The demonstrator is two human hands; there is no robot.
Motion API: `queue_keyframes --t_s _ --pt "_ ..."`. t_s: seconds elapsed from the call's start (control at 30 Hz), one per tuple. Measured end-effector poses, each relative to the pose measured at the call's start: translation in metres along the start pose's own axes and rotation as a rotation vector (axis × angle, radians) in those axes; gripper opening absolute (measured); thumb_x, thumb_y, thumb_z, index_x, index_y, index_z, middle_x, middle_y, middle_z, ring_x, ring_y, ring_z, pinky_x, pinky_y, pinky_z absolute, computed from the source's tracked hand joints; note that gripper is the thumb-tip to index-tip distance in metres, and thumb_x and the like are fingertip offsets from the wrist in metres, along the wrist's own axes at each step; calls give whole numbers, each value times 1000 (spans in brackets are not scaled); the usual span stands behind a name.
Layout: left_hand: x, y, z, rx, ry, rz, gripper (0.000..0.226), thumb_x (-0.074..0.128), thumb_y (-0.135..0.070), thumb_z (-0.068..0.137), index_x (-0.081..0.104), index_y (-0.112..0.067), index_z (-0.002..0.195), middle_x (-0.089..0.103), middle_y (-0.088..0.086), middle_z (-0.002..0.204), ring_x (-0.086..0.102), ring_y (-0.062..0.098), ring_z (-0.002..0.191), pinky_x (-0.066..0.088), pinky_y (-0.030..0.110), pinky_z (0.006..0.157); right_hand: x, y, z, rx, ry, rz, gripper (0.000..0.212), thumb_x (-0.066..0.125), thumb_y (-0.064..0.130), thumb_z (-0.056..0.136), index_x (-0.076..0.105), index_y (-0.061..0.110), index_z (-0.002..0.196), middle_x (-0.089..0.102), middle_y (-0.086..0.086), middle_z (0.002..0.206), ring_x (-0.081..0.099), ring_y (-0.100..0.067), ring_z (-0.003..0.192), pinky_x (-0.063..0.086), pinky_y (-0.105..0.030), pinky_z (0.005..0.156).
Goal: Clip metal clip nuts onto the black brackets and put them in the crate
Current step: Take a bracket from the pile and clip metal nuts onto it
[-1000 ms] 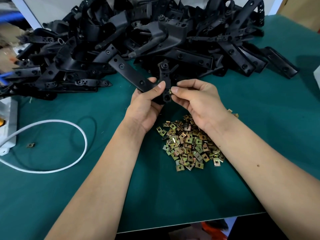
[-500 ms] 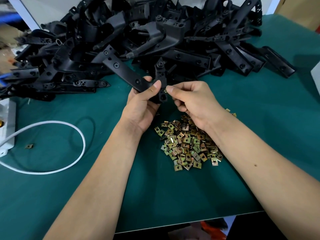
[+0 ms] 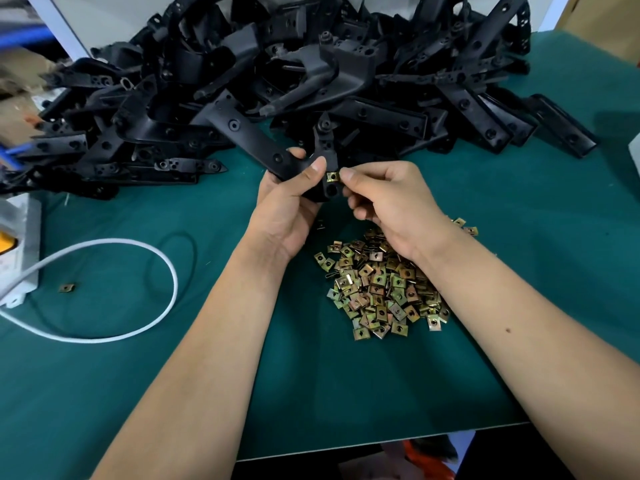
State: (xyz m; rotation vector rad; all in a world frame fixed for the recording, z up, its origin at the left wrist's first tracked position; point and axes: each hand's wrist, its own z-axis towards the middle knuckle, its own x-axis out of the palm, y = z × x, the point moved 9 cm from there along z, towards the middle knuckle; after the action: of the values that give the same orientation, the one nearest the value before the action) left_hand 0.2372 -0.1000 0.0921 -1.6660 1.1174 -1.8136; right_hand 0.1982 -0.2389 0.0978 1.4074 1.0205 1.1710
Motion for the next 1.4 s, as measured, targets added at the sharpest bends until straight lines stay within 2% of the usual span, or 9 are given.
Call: queue_keyframes --t_s 0.17,0.37,0.5,0.63,0.83,1.03,1.17,1.27,1.4 --pt "-3 0 -2 57 -58 59 32 69 8 89 53 -16 102 65 1 79 66 19 73 57 36 71 3 13 -3 -184 6 -237 19 64 11 99 78 11 85 65 -2 67 62 -11 58 48 -23 51" --pt "-5 -8 -2 146 -83 127 35 68 11 89 49 -13 109 64 -3 72 63 16 69 54 36 70 6 15 1 -216 70 -340 19 61 12 102 78 6 96 65 -8 82 64 -19 70 51 -30 60" --pt "-16 -18 2 138 -113 87 34 70 9 88 53 -15 105 63 1 78 65 18 70 56 35 70 17 12 0 -197 154 -379 22 61 14 103 77 14 116 70 3 94 63 -6 78 48 -22 60" --pt "-38 -27 7 131 -214 -31 31 66 9 90 53 -18 97 64 3 84 67 19 74 55 36 73 28 18 -6 -336 136 -756 15 72 26 96 82 22 106 74 14 96 63 7 81 44 -8 78" --pt "-51 -27 7 97 -244 -170 26 67 6 90 54 -16 93 70 2 81 70 17 74 57 34 71 46 13 -14 -363 244 -1046 17 86 32 83 81 24 97 61 10 91 54 -4 77 43 -24 75" --pt "-32 -21 5 51 -143 -95 23 76 -10 80 53 -14 79 60 2 80 66 16 73 57 30 65 51 17 -21 -427 266 -1135 14 69 26 98 78 14 98 66 3 96 62 -14 89 49 -31 83" --pt "-30 -20 5 40 -129 9 26 76 -16 82 51 -17 77 57 -1 76 64 15 70 54 28 62 36 23 -17 -385 176 -947 16 63 21 102 76 13 95 73 4 87 66 -8 80 53 -30 78" --pt "-28 -18 5 19 -114 61 24 73 -15 89 51 -18 80 56 -2 75 62 13 68 52 27 61 17 24 -11 -290 60 -650 16 63 17 101 75 14 92 72 5 73 62 -1 62 49 -21 63" --pt "-23 -13 2 -29 -78 77 20 74 -16 87 53 -16 88 55 1 84 60 16 76 54 29 67 -1 21 -7 -145 -33 -196 12 66 3 96 77 7 93 74 -4 73 61 -9 61 48 -21 54"
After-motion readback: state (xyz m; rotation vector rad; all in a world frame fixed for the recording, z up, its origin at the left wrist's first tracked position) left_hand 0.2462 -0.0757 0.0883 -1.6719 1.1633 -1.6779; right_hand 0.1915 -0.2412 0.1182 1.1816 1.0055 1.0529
